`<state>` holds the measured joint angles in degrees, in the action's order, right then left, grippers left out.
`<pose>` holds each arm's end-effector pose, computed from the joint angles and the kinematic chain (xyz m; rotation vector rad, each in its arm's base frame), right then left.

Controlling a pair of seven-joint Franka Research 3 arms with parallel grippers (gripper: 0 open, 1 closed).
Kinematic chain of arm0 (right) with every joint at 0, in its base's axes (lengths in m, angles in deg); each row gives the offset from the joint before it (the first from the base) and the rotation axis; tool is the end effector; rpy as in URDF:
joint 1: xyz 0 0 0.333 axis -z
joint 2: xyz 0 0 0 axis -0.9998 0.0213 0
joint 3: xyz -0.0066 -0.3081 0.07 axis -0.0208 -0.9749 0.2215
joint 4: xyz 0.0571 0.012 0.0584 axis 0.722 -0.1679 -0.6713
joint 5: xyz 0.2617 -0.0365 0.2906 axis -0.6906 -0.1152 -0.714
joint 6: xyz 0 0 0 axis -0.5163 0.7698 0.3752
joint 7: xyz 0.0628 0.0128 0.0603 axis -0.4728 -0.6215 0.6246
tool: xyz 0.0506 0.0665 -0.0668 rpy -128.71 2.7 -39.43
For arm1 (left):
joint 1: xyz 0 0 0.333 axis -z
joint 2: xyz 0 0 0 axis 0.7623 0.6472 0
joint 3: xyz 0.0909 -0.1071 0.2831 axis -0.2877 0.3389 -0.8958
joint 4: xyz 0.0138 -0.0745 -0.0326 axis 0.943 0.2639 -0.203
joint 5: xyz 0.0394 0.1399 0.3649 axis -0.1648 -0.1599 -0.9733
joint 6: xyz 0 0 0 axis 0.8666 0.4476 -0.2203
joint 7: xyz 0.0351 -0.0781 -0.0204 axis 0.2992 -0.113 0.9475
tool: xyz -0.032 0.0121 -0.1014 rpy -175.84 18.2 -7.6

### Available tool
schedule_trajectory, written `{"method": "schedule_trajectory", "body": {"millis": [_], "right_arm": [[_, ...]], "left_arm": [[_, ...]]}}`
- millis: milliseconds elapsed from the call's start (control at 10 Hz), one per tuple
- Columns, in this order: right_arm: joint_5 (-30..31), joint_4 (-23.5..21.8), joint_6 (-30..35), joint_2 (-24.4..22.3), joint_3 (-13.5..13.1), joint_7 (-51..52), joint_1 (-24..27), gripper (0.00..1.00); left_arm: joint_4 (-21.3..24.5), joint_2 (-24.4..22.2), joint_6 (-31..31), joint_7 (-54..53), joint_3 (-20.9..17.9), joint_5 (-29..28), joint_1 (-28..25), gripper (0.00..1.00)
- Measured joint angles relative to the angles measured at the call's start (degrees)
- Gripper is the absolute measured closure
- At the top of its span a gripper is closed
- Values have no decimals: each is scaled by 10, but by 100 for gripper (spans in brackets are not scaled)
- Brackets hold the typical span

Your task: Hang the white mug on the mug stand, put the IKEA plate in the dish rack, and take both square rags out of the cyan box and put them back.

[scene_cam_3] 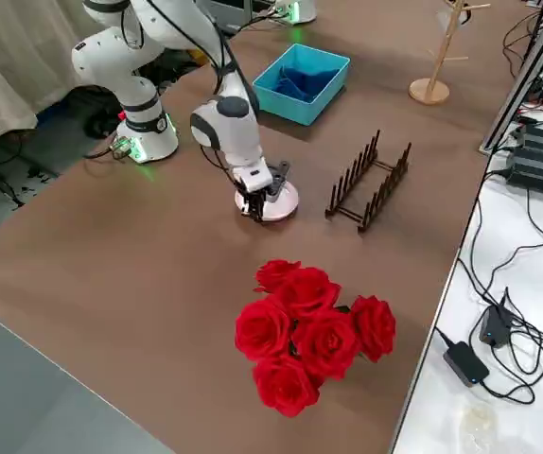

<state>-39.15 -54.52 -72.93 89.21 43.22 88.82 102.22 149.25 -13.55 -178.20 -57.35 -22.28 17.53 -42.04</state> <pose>0.4694 -0.1130 0.2148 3.0773 0.3272 0.1328 0.6065 -0.1275 0.3758 2.9196 -0.2118 0.7324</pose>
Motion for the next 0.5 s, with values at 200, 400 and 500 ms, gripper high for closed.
{"method": "schedule_trajectory", "body": {"millis": [200, 400, 500], "right_arm": [[0, 73, 175, -49, 2, 18, -6, 92], [0, 147, 323, -92, 2, 23, -12, 92], [0, 189, 388, -104, 3, 22, -17, 92]], "left_arm": [[5, 0, -10, 21, 5, 0, 0, 94], [7, 0, -12, 31, 11, 0, 0, 94], [10, 0, -15, 36, 15, 0, 1, 94]]}}
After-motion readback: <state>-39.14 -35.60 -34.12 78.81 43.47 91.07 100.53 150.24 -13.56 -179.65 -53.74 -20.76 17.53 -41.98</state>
